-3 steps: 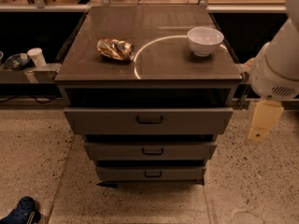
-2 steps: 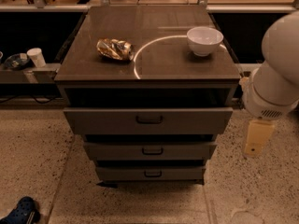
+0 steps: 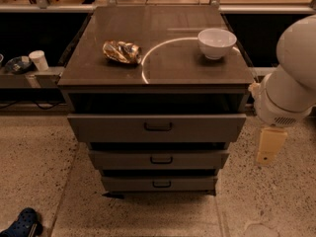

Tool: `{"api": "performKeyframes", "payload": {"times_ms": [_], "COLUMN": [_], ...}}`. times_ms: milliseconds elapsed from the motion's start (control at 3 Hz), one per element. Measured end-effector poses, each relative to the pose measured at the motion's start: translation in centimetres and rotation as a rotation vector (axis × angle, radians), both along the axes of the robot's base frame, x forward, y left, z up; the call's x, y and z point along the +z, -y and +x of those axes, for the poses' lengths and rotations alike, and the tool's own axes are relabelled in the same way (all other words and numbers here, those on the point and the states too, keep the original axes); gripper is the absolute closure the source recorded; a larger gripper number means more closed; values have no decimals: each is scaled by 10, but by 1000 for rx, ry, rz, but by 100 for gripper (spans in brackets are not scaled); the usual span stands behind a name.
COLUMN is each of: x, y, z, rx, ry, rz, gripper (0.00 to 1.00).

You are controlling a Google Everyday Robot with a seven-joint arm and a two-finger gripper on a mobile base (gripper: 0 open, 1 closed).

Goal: Open top drawer

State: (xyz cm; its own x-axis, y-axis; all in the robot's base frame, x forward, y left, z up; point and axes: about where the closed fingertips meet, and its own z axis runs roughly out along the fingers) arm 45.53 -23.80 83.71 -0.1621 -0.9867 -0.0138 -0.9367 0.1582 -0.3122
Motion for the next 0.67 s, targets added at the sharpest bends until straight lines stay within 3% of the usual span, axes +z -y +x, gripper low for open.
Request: {"api": "performKeyframes", "payload": {"times_ms": [667], "x": [-67], "y": [-46], "z": [32], "rx": [133], "ry": [-75], "rz": [65], "gripper": [0]}}
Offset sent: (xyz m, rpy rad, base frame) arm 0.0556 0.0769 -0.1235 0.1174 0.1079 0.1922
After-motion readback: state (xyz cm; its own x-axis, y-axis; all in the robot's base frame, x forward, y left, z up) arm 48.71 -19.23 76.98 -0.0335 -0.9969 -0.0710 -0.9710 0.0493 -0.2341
